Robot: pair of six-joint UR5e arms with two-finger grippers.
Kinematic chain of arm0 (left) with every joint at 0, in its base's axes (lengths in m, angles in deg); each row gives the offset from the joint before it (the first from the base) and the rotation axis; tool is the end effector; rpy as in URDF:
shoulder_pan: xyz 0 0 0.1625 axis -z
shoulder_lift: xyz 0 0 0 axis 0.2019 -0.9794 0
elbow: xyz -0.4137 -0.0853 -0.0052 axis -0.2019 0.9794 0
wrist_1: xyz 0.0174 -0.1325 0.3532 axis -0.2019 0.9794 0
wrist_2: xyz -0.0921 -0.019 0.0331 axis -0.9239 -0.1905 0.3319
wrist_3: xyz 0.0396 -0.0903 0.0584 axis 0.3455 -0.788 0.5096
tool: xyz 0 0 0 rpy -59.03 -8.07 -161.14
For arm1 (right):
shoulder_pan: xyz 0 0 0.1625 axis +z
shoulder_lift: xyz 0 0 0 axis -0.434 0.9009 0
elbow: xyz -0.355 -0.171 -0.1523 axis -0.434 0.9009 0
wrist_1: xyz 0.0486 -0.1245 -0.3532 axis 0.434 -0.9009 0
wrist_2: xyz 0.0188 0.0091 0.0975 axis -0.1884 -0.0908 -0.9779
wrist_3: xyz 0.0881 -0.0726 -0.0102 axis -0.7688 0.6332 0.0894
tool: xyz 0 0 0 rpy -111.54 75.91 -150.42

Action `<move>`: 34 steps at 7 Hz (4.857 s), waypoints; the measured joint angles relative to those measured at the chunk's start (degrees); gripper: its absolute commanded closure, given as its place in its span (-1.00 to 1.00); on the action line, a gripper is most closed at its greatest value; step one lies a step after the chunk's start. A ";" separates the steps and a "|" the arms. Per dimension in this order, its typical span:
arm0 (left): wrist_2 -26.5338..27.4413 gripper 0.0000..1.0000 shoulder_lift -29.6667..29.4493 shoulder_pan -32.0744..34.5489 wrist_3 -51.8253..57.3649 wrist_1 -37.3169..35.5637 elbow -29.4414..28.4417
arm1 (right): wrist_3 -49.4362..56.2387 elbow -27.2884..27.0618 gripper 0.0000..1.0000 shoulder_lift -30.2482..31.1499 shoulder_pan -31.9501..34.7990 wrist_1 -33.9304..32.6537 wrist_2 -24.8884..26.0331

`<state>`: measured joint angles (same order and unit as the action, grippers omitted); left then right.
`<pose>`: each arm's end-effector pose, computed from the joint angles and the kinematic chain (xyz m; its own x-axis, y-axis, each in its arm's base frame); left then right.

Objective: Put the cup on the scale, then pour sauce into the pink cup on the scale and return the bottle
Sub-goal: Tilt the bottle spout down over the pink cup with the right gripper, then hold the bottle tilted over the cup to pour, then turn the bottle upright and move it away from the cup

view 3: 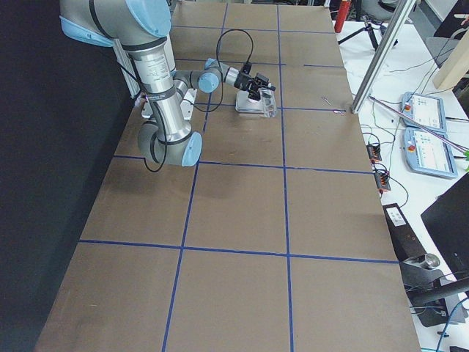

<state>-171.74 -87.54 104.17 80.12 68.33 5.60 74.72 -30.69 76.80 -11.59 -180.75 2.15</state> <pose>-0.0657 -0.4282 0.6483 0.6569 0.0420 -0.7528 0.0048 0.9982 0.0599 -0.5319 -0.3800 0.2610 0.7297 -0.2111 -0.6504 0.6832 0.2639 0.6809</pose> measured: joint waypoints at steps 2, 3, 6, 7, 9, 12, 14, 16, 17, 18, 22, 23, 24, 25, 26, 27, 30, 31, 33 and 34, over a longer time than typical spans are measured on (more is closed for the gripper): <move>0.00 -1.00 0.00 -0.04 0.00 0.06 -0.05 | 7.43 1.15 1.00 -0.47 -0.31 0.02 3.45; 0.00 -1.00 0.00 -0.05 0.00 0.08 -0.06 | 10.77 1.25 1.00 -0.41 -0.78 0.04 5.34; 0.00 -1.00 -0.02 -0.05 0.00 0.03 -0.06 | 17.12 1.29 1.00 0.04 -2.00 0.08 10.17; 0.00 -1.00 -0.01 -0.06 0.00 0.04 -0.06 | 17.66 1.30 1.00 0.16 -2.11 0.08 10.68; 0.00 -1.00 0.00 -0.06 0.00 0.01 -0.12 | 17.89 1.30 1.00 0.22 -2.17 0.09 11.03; 0.00 -1.00 0.00 -0.06 0.00 0.00 -0.15 | 17.92 1.30 1.00 0.26 -2.25 0.09 11.10; 0.00 -1.00 0.00 -0.06 0.00 0.00 -0.15 | 17.92 1.32 1.00 0.31 -2.26 0.09 11.10; 0.00 -1.00 0.00 -0.06 0.00 0.00 -0.15 | 17.92 1.32 1.00 0.32 -2.26 0.09 11.10; 0.00 -1.00 0.00 -0.05 0.00 0.00 -0.15 | 17.92 1.31 1.00 0.32 -2.26 0.09 11.10; 0.00 -1.00 0.00 -0.06 0.00 0.00 -0.15 | 17.92 1.30 1.00 0.31 -2.26 0.09 11.10; -0.02 -1.00 0.18 -0.06 0.00 0.00 -0.19 | 17.90 1.30 1.00 0.32 -2.26 0.20 11.22; -0.06 -1.00 0.42 -0.05 0.00 0.02 -0.15 | 17.84 1.30 1.00 0.31 -2.26 0.33 11.36; -0.08 -1.00 0.60 -0.06 0.00 0.06 -0.10 | 17.61 1.24 1.00 0.29 -2.26 0.57 11.39; -0.09 -1.00 0.66 -0.06 0.00 0.08 -0.08 | 17.21 1.16 1.00 0.30 -2.26 0.71 11.34; -0.08 -1.00 0.68 -0.06 0.00 0.09 -0.04 | 16.92 0.95 1.00 0.30 -2.30 1.63 11.19; -0.09 -1.00 0.70 -0.06 0.00 0.09 0.07 | 16.77 0.68 1.00 0.41 -2.38 5.20 10.73; -0.09 -1.00 0.70 -0.06 0.00 0.09 0.35 | 11.18 0.56 1.00 2.33 -2.57 22.21 6.01; -0.09 -1.00 0.70 -0.06 0.00 0.09 0.37 | 4.83 0.07 1.00 2.58 -2.60 23.77 3.70; -0.09 -1.00 0.70 -0.06 0.00 0.14 0.38 | -9.15 -4.10 1.00 3.13 -2.35 24.46 -2.43; -0.09 -1.00 0.70 -0.06 0.00 0.17 0.38 | -16.74 -7.84 1.00 4.06 -2.08 24.50 -6.36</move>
<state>-171.83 -86.83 104.11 80.12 68.50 5.98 57.99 -38.52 80.86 -13.67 -156.25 -4.21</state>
